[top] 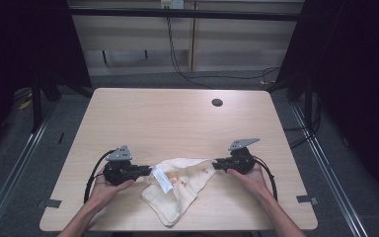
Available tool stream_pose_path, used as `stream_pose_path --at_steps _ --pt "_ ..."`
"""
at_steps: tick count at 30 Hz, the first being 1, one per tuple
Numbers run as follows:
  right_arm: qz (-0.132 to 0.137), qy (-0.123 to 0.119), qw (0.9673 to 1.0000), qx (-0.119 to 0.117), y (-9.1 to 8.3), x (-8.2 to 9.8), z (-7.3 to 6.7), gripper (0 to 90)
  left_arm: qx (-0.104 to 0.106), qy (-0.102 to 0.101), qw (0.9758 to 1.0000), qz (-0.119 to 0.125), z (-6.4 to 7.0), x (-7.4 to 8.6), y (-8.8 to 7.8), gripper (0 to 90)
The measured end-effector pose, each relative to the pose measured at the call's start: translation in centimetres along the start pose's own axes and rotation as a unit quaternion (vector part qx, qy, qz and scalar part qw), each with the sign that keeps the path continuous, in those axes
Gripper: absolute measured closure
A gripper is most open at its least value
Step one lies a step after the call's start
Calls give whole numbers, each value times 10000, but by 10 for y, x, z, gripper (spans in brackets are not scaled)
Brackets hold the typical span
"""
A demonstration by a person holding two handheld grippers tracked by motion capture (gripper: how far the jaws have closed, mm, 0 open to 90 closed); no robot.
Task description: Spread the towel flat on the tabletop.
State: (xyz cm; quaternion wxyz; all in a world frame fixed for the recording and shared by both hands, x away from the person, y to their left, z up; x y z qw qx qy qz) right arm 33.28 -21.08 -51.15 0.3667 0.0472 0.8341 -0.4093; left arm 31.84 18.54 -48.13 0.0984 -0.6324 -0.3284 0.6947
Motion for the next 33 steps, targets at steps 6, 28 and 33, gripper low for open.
stream_pose_path --at_steps 6,28,33 --pt "208 152 9990 -360 -10 -4 -5 853 99 -110 9994 308 -1 -2 -8 851" --pt "479 56 9960 -757 -50 -30 -19 863 93 -122 9961 865 -7 -16 -35 862" --pt "596 1 9946 -844 -61 -37 -26 862 45 -82 9951 981 -6 -23 -42 865"
Point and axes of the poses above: each handheld gripper's, and its own axes: y roughly forward along the jaws, x roughly out of its underside, z roughly to its right, the point moved 1 cm from there along y, roughly forward along the jaws, and after that the axes turned 15 degrees about y, right-handed, at the moved point
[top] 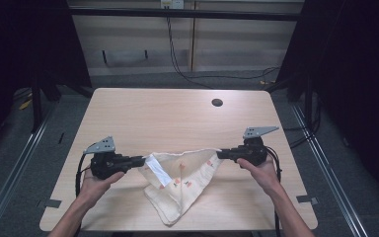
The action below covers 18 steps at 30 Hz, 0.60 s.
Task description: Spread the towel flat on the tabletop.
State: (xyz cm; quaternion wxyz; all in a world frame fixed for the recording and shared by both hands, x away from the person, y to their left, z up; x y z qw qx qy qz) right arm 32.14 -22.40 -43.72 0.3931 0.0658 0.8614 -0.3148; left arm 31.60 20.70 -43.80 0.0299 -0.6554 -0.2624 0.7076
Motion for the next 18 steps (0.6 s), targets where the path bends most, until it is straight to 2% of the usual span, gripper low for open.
stream_pose_path --at_steps 1,3,7,11,18 --pt "67 71 9999 -102 -2 -4 -2 862 -35 71 10000 8 1 -4 -2 865" --pt "160 129 9996 -167 -6 -8 -3 862 -76 48 9999 63 2 -6 -3 865" --pt "288 139 9993 -178 -12 -17 -6 862 -111 78 9997 212 0 -16 -5 866" --pt "312 35 9994 -156 -18 -24 -12 862 -141 164 9988 437 0 -25 -15 865" --pt "284 -273 9992 -69 -31 -45 -29 862 -300 364 9973 566 -1 -41 -28 866"
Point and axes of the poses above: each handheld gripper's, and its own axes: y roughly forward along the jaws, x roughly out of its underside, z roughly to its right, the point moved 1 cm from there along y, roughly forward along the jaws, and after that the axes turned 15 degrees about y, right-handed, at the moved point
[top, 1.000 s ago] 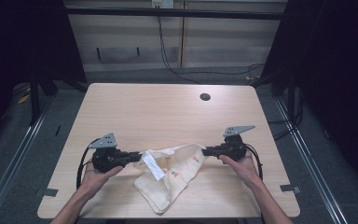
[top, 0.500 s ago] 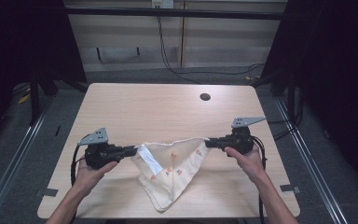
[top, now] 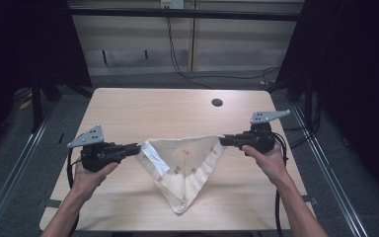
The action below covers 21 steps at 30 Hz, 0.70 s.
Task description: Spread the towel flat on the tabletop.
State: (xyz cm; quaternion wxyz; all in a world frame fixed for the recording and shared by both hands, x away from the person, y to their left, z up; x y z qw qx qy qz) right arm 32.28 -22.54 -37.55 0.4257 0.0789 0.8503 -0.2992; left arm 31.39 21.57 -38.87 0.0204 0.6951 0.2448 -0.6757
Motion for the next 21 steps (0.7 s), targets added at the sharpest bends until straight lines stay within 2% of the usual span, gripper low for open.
stream_pose_path --at_steps 1,4,8,9,14,16,21 --pt "53 -47 9999 -95 -3 -5 -2 862 -44 21 10000 31 0 -4 -2 867" --pt "124 -107 9998 -114 -8 -14 -3 863 -41 159 9998 151 -4 -16 -13 867" --pt "175 -171 9996 -118 -13 -20 -8 863 -118 213 9997 79 -4 -23 -19 868" --pt "214 -219 9994 -131 -15 -24 -11 863 -151 250 9995 145 -5 -26 -22 868" --pt "197 -381 9989 -172 -21 -33 -22 864 -260 311 9991 113 -6 -33 -24 869" --pt "159 -454 9988 -99 -25 -37 -26 864 -226 272 9993 158 -9 -35 -26 871" --pt "240 -551 9982 -55 -33 -46 -34 864 -314 446 9984 113 -8 -47 -28 872"
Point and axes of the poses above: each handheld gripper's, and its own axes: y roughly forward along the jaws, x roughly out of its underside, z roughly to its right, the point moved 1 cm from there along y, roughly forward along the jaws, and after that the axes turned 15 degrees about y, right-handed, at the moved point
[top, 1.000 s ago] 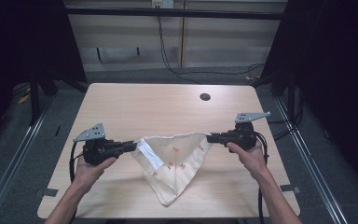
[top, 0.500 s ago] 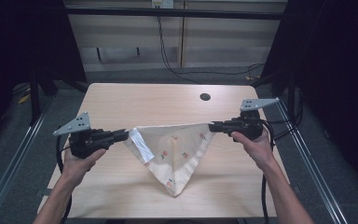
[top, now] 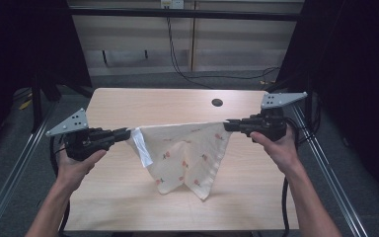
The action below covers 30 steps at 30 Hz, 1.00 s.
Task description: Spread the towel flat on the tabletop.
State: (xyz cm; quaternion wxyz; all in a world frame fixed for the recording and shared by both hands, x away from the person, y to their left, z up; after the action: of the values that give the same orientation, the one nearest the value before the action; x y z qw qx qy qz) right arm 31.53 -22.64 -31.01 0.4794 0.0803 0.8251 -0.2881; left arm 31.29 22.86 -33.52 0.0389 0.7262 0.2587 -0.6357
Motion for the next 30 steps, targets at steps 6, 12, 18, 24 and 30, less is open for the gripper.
stream_pose_path --at_steps 6,12,18,24,30 --pt "191 -213 9996 -27 -18 -8 -16 864 -21 163 9995 265 11 -14 -15 873" --pt "129 -556 9984 -44 -34 -5 -50 865 -44 332 9991 266 24 -25 -30 874" --pt "180 -723 9971 -159 -49 -7 -75 865 20 340 9986 397 34 -41 -42 873" --pt "222 -720 9971 -105 -53 2 -78 865 -55 259 9994 222 32 -37 -29 873" --pt "-11 -236 9997 56 -30 30 -43 865 -1 -13 9999 -106 25 -1 5 873"
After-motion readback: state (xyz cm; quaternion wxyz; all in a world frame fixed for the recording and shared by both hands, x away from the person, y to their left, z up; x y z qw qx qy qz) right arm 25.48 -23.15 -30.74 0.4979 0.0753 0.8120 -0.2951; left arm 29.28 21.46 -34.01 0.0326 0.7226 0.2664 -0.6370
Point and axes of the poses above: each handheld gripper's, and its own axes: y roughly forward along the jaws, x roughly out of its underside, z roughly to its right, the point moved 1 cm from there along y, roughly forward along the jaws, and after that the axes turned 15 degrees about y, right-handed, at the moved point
